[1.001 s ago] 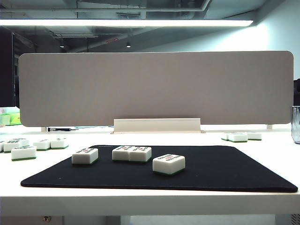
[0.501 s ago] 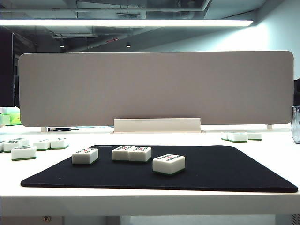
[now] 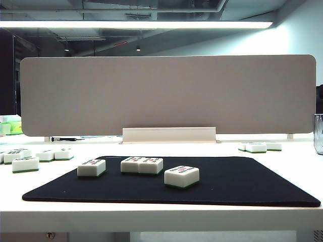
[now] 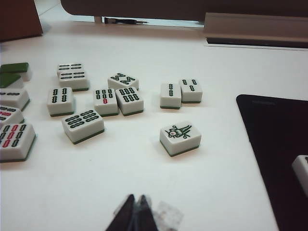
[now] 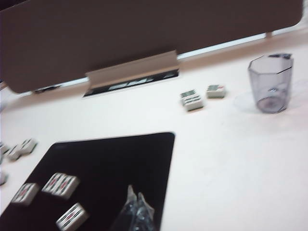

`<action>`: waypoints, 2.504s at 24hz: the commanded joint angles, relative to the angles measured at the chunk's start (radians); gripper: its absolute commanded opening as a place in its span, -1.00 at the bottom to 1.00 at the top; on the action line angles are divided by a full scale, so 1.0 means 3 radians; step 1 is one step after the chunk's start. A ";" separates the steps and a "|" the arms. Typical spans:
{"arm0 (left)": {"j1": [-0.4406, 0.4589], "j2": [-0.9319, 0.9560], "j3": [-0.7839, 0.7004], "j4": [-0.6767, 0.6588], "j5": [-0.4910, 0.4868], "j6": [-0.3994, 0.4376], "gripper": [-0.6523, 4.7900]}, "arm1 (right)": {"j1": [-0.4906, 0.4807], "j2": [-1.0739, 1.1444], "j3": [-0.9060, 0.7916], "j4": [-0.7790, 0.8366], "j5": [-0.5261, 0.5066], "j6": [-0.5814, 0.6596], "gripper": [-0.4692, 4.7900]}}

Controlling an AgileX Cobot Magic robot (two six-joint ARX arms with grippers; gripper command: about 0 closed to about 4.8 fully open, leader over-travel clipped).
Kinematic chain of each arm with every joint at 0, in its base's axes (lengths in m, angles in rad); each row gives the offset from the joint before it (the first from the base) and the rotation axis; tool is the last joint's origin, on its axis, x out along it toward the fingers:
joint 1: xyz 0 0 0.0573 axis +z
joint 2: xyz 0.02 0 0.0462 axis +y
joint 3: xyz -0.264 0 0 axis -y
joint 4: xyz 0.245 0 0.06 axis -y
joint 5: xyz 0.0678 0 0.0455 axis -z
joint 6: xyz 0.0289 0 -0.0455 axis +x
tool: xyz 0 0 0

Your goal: Arrange four mahjong tiles into a neat stack, creating two layers of paired tiles.

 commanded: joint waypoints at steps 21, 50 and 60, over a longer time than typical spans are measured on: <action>-0.0009 0.0003 0.0329 -0.0055 0.0715 -0.0868 -0.75 | 0.0004 -0.0028 0.0710 -0.0871 -0.2379 -0.0010 -0.83; -0.0441 0.4045 0.4009 -0.0951 0.1878 0.0646 -0.75 | 0.0004 -0.0028 0.0707 -0.0954 -0.2364 -0.0113 -0.83; -0.1124 0.5062 0.4695 -0.1279 0.1330 0.1300 -0.75 | 0.0003 -0.0028 0.0707 -0.0965 -0.2321 -0.0113 -0.83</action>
